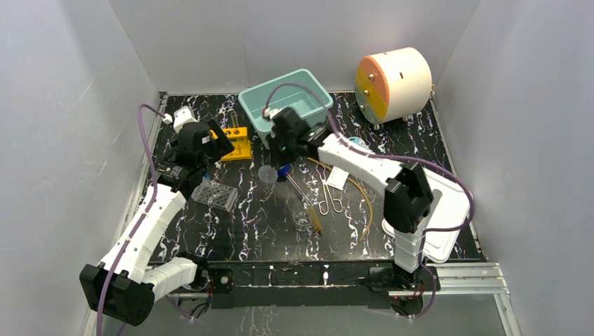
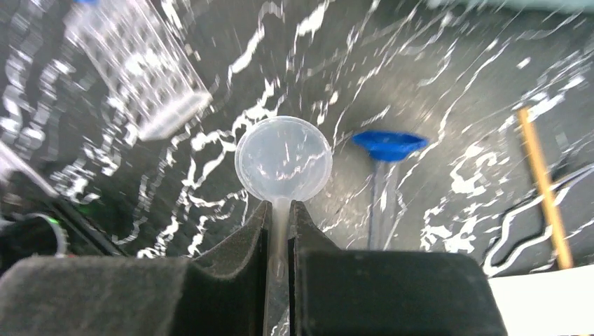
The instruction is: Organize the chemistry lab equipment
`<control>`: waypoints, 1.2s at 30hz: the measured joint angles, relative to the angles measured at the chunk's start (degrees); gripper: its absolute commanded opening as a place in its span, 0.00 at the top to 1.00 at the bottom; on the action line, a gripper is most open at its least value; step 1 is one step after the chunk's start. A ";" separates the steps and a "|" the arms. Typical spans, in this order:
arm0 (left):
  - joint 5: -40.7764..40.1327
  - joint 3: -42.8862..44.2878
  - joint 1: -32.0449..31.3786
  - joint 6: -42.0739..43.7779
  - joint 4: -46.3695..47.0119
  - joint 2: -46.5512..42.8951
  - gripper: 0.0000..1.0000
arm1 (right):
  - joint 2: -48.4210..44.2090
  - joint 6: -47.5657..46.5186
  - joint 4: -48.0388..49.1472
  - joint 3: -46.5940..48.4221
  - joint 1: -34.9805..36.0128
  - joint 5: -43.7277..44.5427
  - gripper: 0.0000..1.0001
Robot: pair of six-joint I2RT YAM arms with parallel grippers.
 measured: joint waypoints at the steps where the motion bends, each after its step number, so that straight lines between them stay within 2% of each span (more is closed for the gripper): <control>1: -0.22 0.17 0.00 0.00 0.39 0.11 0.16 | -1.40 0.09 1.20 0.11 -1.64 -2.10 0.98; 7: -0.59 0.81 0.00 0.02 3.58 0.48 0.16 | -4.22 1.40 8.22 6.27 -13.66 -9.92 0.97; 12: 0.50 3.30 0.00 0.02 4.24 3.80 0.16 | 1.84 1.68 11.17 17.75 -19.80 -12.37 0.97; 19: 2.78 6.01 0.00 0.00 4.66 9.55 0.16 | 17.11 1.33 10.58 31.47 -20.81 -12.11 0.97; 23: 3.98 6.51 0.00 -0.02 4.66 11.30 0.16 | 23.10 0.76 6.43 34.38 -20.79 -9.70 0.97; 30: 5.44 6.56 0.00 -0.09 4.63 12.76 0.16 | 23.71 -0.13 -0.07 34.38 -20.79 -4.37 0.97; 36: 6.14 6.56 0.00 -0.33 4.70 12.90 0.16 | 20.90 2.95 -4.22 32.89 -20.79 -0.24 0.97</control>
